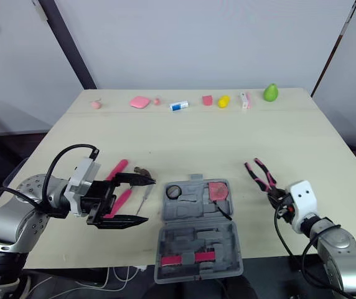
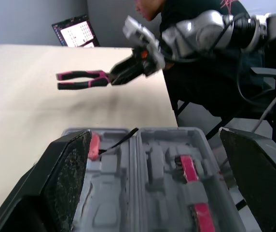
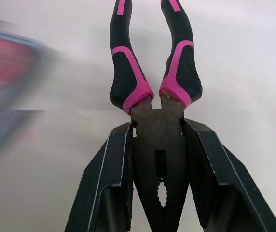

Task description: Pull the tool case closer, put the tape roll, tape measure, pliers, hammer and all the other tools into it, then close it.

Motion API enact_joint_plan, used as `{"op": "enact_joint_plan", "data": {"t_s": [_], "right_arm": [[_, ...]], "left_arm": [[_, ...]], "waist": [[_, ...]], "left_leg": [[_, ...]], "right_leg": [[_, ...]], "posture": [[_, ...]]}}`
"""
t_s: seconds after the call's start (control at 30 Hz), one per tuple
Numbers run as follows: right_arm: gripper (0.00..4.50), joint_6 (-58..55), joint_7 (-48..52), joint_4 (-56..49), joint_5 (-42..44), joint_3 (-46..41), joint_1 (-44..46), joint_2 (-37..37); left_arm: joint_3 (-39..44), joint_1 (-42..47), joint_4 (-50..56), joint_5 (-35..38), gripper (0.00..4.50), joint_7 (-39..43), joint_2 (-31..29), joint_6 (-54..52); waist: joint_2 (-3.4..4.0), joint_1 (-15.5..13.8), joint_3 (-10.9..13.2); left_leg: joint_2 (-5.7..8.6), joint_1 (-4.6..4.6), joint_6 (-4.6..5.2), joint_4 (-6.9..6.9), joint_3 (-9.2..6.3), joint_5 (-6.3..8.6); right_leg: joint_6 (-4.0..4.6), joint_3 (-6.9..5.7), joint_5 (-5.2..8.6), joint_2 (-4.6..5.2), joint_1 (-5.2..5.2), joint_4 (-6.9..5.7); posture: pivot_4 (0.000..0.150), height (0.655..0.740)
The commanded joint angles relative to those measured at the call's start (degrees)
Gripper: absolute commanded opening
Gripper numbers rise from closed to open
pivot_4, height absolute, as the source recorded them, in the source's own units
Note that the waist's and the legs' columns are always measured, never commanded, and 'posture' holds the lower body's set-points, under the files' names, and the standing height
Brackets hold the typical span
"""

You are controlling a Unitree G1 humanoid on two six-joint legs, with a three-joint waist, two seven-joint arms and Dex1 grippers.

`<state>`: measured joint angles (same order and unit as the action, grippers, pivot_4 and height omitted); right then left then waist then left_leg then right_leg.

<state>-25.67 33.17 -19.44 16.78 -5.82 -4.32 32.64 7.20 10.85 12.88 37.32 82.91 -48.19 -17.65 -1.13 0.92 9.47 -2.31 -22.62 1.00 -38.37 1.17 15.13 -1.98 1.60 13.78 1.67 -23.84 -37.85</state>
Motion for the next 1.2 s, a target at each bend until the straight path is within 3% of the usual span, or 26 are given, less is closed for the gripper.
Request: {"op": "enact_joint_plan", "data": {"t_s": [0.03, 0.3, 0.5, 0.8, 1.2], "right_arm": [[0.97, -0.3, 7.78, -2.59, -0.16, 4.77, 4.12, 5.16], [0.97, -4.38, 21.68, 0.38, -1.98, 19.5, 21.29, 9.75], [0.97, -5.97, 28.48, 6.54, -4.77, 28.42, 35.49, 7.04], [0.97, -5.85, 33.63, 13.07, -12.37, 37.18, 43.81, 6.19], [0.97, -5.73, 34.18, 17.37, -17.76, 39.99, 46.4, 0.52]], "left_arm": [[2.37, -0.92, -2.94, -0.6, 4.5, 2.11, -1.0, 3.16], [3.25, -1.89, -7.62, -2.38, 4.5, 5.34, -2.57, 6.93], [4.9, -1.42, -10.25, -2.33, 4.5, 5.68, -3.57, 8.31], [5.67, -2.33, -12.52, -3.09, 4.5, 5.81, -4.78, 9.44], [6.4, -2.26, -15.65, -3.1, 4.5, 5.33, -5.41, 9.21]], "waist": [[-0.01, -0.07, 0.0], [-0.05, -0.21, 0.08], [-0.1, -0.08, 0.15], [-0.08, -0.25, 0.16], [-0.08, -0.1, 0.17]], "left_leg": [[0.0, -0.01, 0.0, -0.01, 0.01, 0.0], [0.0, -0.09, 0.0, -0.02, 0.0, 0.0], [0.0, -0.16, 0.0, -0.04, -0.03, 0.0], [0.02, -0.28, 0.0, -0.03, -0.02, 0.0], [0.01, -0.27, 0.0, -0.04, -0.02, 0.0]], "right_leg": [[0.01, 0.0, 0.0, 0.0, 0.0, 0.01], [0.07, -0.03, -0.05, 0.02, -0.08, 0.01], [0.07, -0.08, -0.06, 0.03, -0.13, 0.0], [-0.12, -0.13, -0.17, 0.1, -0.21, 0.01], [-0.11, -0.12, -0.18, 0.07, -0.27, -0.08]], "posture": [[0.15, 0.74], [0.15, 0.74], [0.15, 0.74], [0.15, 0.74], [0.15, 0.74]]}}
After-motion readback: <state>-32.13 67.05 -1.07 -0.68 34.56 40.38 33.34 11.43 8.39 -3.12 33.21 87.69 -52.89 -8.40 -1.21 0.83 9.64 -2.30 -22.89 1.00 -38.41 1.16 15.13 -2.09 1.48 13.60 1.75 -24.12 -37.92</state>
